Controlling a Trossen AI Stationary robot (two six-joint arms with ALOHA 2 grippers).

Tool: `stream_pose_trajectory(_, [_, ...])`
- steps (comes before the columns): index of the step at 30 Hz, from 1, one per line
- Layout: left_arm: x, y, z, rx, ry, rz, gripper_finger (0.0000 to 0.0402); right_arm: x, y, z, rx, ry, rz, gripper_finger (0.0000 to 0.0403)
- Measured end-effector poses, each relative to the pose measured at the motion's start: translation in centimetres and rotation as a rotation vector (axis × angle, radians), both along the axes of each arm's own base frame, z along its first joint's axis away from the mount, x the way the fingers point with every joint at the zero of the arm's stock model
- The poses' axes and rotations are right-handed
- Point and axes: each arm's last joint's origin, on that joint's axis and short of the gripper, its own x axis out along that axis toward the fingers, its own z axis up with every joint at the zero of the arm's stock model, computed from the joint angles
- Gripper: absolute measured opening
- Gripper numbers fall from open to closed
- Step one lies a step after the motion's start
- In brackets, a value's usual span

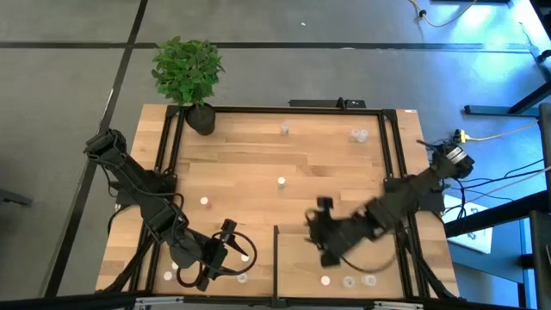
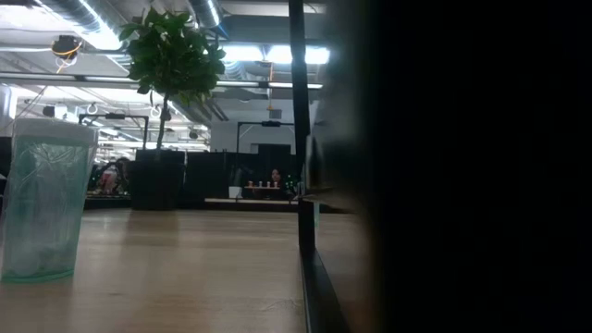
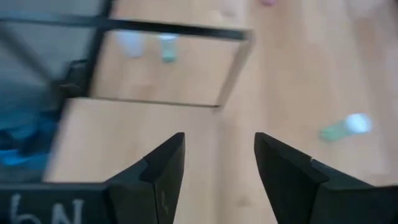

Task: Pick and place medicine bottles onto shelf by color
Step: Put the top green pill bottle on the shelf

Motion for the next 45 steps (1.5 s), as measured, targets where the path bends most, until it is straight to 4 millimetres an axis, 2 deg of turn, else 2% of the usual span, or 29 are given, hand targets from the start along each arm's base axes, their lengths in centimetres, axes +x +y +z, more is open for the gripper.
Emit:
stream_pose_trajectory(4, [0.0,0.0,0.0,0.0,0.0,0.0,0.0232,2.3,-4.4,0.0,0.003,0.027,-0.063,0.0194])
stream_pose_trajectory(8, [0.0,0.0,0.0,0.001,0.0,0.0,0.0232,3.7,-8.4,-0.1,0.014,0.043,-0.157,0.0194])
stream_pose_trajectory(11, [0.0,0.0,0.0,0.0,0.0,0.0,0.0232,4.3,-10.4,-0.2,0.016,0.067,-0.121,0.0194])
stream_pose_trajectory(16, [0.0,0.0,0.0,0.0,0.0,0.0,0.0232,5.1,-12.3,-0.7,-0.019,0.083,-0.097,0.0194])
stream_pose_trajectory(23, [0.0,0.0,0.0,0.0,-0.001,0.0,0.0232,5.3,-13.6,-1.0,-0.054,0.102,-0.096,0.0194])
stream_pose_trajectory(36, [0.0,0.0,0.0,0.0,0.0,0.0,0.0232,5.3,-13.7,-1.0,-0.039,0.106,-0.089,0.0194])
stream_pose_trajectory(39, [0.1,0.2,0.0,0.051,-0.023,0.005,0.0232,5.3,-13.6,-1.1,-0.017,0.11,-0.071,0.0194])
stream_pose_trajectory(45, [0.5,1.9,0.0,0.108,-0.082,0.377,0.0232,5.3,-13.6,-1.1,-0.001,0.112,-0.058,0.0194])
